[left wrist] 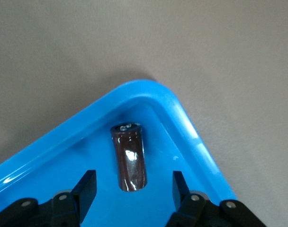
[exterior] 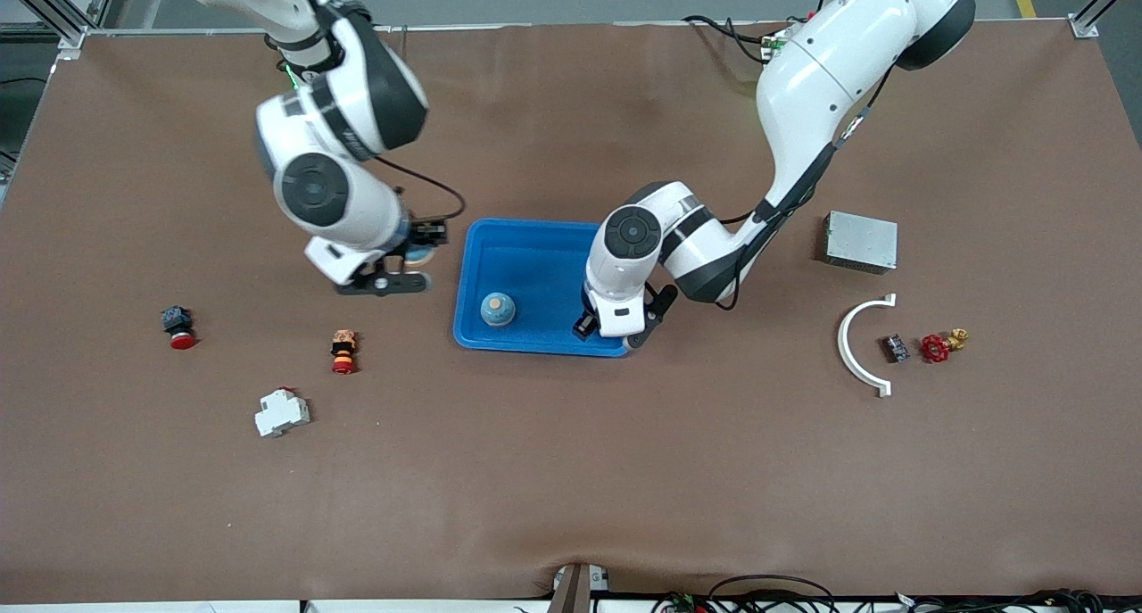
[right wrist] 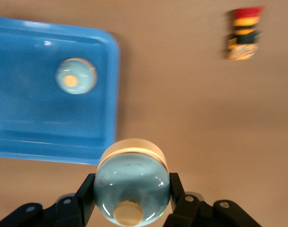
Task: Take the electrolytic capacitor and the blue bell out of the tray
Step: 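Grasp the second capacitor with the left gripper while the right gripper carries the bell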
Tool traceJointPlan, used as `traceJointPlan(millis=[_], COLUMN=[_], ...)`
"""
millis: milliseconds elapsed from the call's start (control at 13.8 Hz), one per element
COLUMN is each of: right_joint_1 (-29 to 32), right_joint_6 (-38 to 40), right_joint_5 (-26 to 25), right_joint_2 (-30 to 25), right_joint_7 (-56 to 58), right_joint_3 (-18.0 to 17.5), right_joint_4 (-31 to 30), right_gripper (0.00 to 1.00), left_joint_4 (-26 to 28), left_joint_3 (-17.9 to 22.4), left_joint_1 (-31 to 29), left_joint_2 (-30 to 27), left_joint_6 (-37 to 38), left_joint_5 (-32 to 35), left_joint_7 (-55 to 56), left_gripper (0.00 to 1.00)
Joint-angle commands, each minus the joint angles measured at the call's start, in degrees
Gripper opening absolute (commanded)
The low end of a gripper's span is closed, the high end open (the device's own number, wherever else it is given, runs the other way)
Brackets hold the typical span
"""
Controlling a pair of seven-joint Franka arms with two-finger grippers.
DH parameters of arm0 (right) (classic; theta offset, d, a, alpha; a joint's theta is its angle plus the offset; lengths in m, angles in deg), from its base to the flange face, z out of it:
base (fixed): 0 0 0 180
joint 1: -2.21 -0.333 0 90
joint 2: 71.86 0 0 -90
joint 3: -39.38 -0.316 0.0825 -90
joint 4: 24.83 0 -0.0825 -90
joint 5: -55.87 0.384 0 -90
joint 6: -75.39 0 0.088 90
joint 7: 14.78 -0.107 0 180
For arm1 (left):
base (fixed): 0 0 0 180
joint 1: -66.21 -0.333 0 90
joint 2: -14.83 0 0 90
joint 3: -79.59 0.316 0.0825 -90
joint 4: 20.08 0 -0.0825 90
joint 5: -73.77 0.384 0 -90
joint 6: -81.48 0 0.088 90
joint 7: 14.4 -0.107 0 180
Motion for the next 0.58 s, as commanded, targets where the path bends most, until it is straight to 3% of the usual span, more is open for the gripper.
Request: traceJointPlan(millis=[0, 363, 509], right_joint_1=[5.51, 14.3, 18.68], right_joint_6=[3.29, 3.4, 1.91], right_joint_5=[-4.81, -9.64, -10.71], right_joint_2=[-2.54, -4.03, -3.95], right_joint_7=[8.35, 22.59, 28.83], right_joint_3=[-0.83, -0.83, -0.83], right_joint_4=[-0.93, -1.37, -1.46], right_gripper=[0.13, 0.13, 0.13], left_joint_4=[-1.03, -0.86, -0.86], left_joint_3=[0.57, 1.36, 1.36], left_joint_1=[0.73, 1.26, 1.26], left_joint_2=[0.87, 2.19, 2.27], left_joint_6=[-0.4, -0.4, -0.4], left_joint_5=[-0.21, -0.03, -0.03], left_joint_7=[0.35, -0.35, -0.18], left_gripper=[0.7, 0.64, 0.46])
